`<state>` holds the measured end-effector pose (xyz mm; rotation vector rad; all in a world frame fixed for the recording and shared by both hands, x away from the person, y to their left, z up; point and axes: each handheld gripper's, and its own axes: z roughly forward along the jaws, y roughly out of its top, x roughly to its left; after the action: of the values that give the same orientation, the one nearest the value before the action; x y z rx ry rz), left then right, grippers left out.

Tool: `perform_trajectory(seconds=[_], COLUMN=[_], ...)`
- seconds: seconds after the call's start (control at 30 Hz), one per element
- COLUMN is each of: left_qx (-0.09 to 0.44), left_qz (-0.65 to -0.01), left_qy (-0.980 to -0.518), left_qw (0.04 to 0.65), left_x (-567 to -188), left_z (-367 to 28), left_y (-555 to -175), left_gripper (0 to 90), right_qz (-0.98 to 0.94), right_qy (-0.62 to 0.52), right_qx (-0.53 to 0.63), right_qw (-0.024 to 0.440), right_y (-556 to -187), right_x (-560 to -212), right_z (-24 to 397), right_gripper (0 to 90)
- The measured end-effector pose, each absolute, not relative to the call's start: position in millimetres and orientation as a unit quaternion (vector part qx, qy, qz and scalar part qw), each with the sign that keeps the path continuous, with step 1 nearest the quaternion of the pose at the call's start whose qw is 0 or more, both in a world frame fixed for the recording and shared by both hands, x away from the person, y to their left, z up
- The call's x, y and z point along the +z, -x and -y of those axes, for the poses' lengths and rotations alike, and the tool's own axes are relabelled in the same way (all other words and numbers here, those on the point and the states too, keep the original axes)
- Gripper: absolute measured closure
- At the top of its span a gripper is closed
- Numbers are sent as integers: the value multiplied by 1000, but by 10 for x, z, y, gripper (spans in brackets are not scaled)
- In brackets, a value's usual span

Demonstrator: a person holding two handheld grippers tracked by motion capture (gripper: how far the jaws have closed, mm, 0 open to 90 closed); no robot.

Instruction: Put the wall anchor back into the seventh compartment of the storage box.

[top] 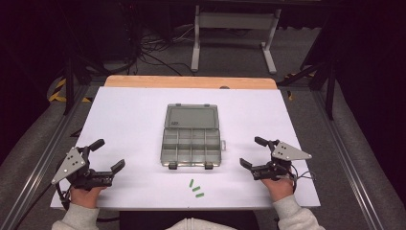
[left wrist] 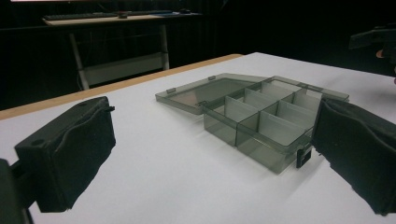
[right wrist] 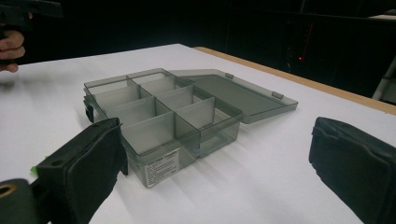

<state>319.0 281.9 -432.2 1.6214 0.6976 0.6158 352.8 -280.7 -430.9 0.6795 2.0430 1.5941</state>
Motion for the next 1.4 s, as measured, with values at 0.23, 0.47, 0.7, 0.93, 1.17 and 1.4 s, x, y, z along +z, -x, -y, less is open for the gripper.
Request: perform_trajectory(seconds=[0.23,0.47,0.7,0.93,1.17,1.4], left_qx=[271,270,272,271,274,271], left_qz=[-301,-306,-302,-303,-302,-302], left_qy=[-695,-694,-697,-699,-699,-700], left_qw=[594,593,590,589,588,588], left_x=[-4321,-4323,-4318,-4319,-4316,-4317], left_z=[-2811,-2825,-2812,-2794,-2802,-2807], left_y=[-3198,-3192,-3194,-3195,-3193,-3195], left_gripper=[3,4,6,6,6,6], right_qz=[-745,-747,-756,-775,-782,-804], right_qy=[-241,-235,-224,-199,-175,-147], right_qx=[578,579,577,570,576,560], right_qw=[230,228,212,184,161,138], right_y=[-3510,-3517,-3542,-3584,-3618,-3621], right_x=[-4281,-4247,-4182,-4124,-4036,-3927], right_z=[2789,2757,2657,2397,2126,1876], right_gripper=[37,40,68,74,76,130])
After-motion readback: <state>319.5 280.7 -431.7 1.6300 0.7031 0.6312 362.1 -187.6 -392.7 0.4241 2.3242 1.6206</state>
